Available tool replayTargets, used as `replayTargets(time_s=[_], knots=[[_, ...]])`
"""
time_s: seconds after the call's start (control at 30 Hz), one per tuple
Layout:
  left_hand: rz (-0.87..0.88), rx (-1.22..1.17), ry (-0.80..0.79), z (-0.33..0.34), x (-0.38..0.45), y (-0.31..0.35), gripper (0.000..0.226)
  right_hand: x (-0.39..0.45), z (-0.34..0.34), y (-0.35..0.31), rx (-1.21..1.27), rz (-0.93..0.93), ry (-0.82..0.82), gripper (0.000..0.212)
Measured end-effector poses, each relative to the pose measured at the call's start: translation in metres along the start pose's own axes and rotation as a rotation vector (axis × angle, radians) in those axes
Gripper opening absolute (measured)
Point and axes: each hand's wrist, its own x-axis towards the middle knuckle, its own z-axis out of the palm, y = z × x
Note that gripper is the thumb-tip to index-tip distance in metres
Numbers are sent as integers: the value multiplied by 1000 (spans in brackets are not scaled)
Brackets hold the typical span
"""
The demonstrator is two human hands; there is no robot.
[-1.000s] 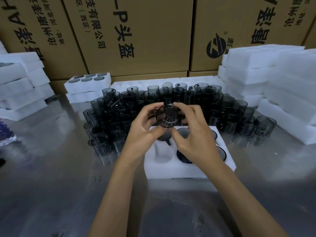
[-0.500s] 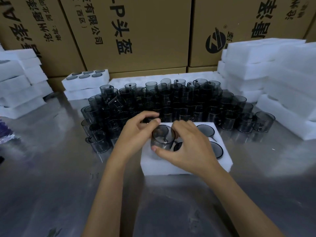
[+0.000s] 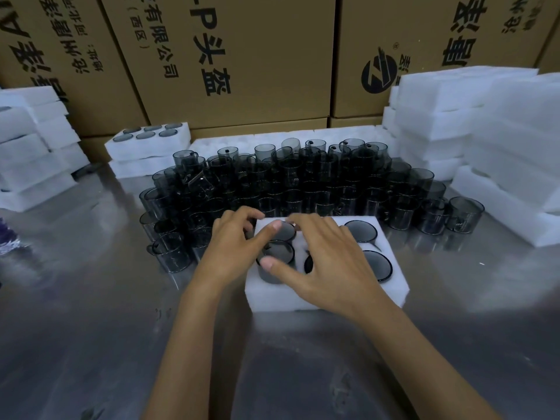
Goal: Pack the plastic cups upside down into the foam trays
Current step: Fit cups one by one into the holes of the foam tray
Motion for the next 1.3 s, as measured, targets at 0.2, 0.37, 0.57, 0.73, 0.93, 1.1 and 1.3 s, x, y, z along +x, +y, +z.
replayTargets(time_s=[0.2, 0.37, 0.57, 0.73, 0.93, 1.1, 1.3], knots=[[-30, 101, -102, 2, 2, -11, 59, -1, 0, 7, -127, -74, -174, 60], [-76, 68, -171, 8, 5, -17, 65, 2, 3, 12, -196, -55, -284, 73], [-103, -13, -151, 7, 6, -16, 75, 5, -15, 15, -81, 72, -105, 71], [-150, 236, 19, 4, 3, -18, 64, 2, -49, 65, 17, 639, 221, 47], [-138, 287, -19, 9, -5, -2, 70, -4, -42, 92, 50, 708, -77, 66], [-145, 33, -24, -2, -7, 10, 57, -2, -49, 92, 342, 644, 171, 44], [-54, -684, 23, -12, -5, 22, 29, 4, -51, 84, 722, 763, 435, 42]])
